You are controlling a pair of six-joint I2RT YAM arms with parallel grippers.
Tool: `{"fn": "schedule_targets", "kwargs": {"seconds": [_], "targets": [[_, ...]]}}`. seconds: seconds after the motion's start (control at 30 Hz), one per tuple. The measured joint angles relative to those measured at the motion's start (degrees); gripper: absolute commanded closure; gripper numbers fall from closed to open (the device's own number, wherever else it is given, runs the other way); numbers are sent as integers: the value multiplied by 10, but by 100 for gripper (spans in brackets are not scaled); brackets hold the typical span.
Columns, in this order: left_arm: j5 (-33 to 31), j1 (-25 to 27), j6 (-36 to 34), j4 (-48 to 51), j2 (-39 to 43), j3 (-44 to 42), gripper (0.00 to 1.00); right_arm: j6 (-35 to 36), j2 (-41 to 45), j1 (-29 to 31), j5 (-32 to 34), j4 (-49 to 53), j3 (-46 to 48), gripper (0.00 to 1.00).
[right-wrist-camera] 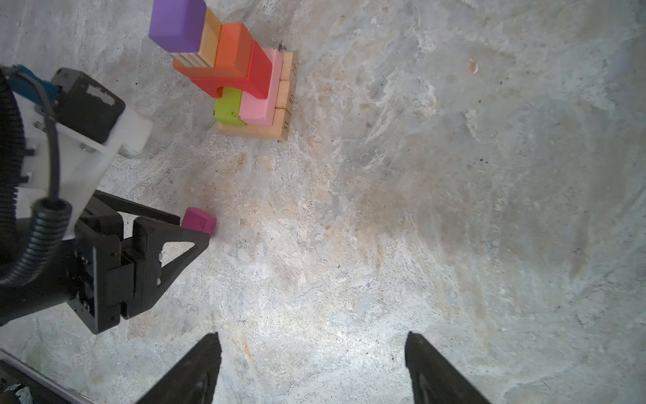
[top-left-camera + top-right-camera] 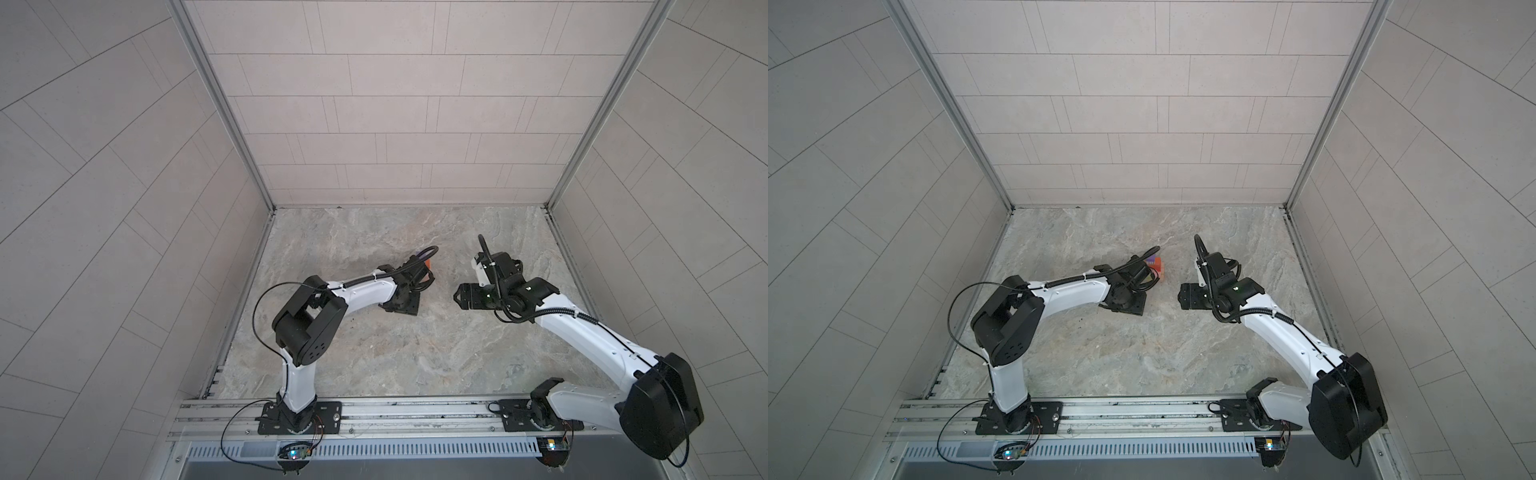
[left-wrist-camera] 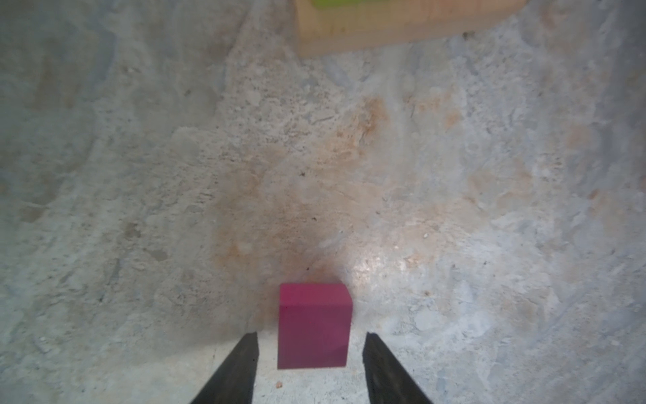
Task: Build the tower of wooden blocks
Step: 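Lower the magenta cube onto the table beside the tower and open the left gripper, then move the right gripper down to the magenta cube while the left gripper draws back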
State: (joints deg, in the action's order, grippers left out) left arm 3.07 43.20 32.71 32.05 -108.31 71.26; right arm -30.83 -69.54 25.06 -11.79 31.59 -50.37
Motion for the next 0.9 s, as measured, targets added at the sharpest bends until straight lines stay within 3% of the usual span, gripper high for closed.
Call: {"fn": "schedule_targets", "kwargs": {"seconds": [0.3,0.57,0.9], "targets": [[-2,-8,-26,82,85,26,27,-62,-21,10,7,-1,0,18],[21,-58,-71,142,170,64,18,-109,-41,60,48,-5,-3,21],[162,-209,-145,177,246,66,14,-151,-128,127,90,-10,-61,25]]}}
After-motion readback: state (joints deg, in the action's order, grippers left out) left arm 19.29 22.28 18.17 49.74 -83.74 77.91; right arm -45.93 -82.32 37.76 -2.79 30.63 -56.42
